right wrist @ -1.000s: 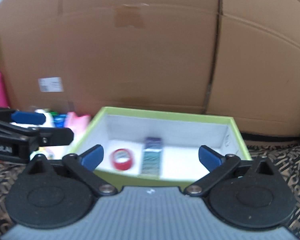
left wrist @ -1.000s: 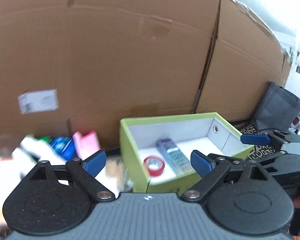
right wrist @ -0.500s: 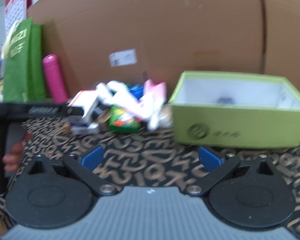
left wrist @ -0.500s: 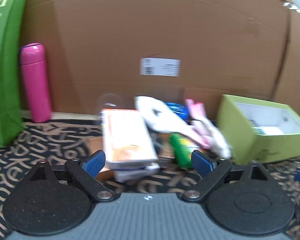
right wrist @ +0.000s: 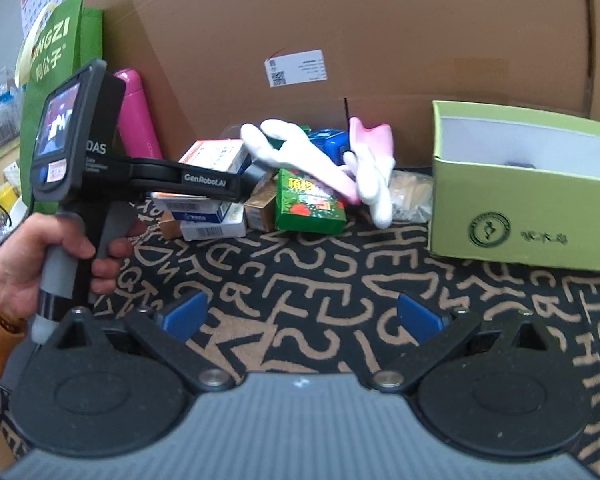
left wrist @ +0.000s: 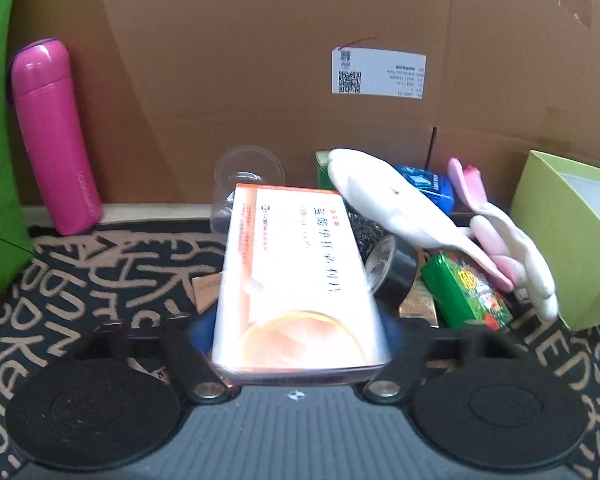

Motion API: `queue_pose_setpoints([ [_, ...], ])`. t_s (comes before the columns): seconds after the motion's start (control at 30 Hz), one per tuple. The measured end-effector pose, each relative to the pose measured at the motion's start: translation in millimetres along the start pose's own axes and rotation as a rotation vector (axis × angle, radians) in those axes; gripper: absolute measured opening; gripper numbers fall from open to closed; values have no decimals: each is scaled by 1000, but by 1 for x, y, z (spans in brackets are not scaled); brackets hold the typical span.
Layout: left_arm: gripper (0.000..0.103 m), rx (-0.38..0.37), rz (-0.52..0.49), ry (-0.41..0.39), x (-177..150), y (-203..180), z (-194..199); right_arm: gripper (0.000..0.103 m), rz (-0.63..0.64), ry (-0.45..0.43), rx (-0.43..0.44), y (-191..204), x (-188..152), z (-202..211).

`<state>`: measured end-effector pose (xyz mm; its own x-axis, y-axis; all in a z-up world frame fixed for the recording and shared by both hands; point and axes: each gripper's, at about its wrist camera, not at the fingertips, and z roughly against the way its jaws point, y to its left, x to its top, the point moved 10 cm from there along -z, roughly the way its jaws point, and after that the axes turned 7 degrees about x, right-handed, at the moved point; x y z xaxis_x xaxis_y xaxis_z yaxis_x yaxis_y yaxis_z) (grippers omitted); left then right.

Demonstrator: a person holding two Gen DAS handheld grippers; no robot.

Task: Organize objects
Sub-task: 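Grasp the orange-white medicine box with the left gripper while the right grasps the green box, then carry both boxes into the lime-green box and release them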

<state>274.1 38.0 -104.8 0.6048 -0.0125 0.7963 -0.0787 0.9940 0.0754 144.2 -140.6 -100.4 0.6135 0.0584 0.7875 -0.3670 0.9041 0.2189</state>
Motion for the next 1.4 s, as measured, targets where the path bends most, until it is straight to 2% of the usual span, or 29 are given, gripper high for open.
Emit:
queue_pose_setpoints([
  [0.27,69,-147,10,25,-29,16,47,94,15,-1,36,-5,16,-44],
  [0.47,69,-171,7,6,-55,23,76,91,-24,6,41,-25,35,-86],
  [0.6,69,-188,18,16,-71,23,82,91,-56,-10,27,-36,46,-108],
  [0.63,69,-191,14,16,-73,22,82,80,-66,-9,28,-38,48,-113],
  [0.67,69,-190,6,15,-74,21,82,61,-79,0,35,-40,48,-117],
  [0.7,69,-189,-3,13,-74,20,82,62,-89,7,46,-41,48,-120],
  [0.77,69,-202,-8,16,-74,19,82,61,-82,6,41,-38,46,-115],
  [0.87,69,-248,-6,34,-78,13,86,61,-2,10,25,-25,37,-98],
  [1.0,69,-294,-49,42,-89,-2,99,61,78,43,-14,-14,9,-64],
  [1.13,69,-340,-83,82,-111,-14,113,61,96,73,-42,-12,-23,-20],
  [1.23,70,-313,-121,68,-120,-16,121,62,122,91,-77,-10,-46,14],
  [1.3,78,-286,-138,65,-123,-17,123,63,123,105,-77,-8,-57,29],
  [1.33,84,-270,-143,65,-122,-18,123,70,125,110,-75,-6,-60,33],
  [1.37,84,-254,-147,65,-122,-18,122,77,126,106,-73,-5,-61,36],
  [1.4,84,-244,-156,66,-121,-19,121,80,130,96,-73,-3,-62,39],
])
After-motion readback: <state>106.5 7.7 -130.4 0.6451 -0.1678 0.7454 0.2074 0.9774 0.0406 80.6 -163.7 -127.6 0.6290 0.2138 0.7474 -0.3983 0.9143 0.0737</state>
